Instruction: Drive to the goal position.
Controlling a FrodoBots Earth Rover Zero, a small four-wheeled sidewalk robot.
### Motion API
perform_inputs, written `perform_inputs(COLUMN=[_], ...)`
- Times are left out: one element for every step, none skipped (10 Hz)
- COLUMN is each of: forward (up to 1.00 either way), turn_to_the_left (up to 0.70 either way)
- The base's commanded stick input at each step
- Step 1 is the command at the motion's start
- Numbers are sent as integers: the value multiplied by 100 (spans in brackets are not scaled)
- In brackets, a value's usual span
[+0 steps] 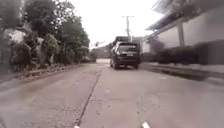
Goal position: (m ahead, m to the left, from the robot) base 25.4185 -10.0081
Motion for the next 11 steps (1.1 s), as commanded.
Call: perform_inputs(forward=[85,85,85,85,85,85,85,85,85,85,85], turn_to_the_left=[1,1,1,1,1,1,1,1,1,1,1])
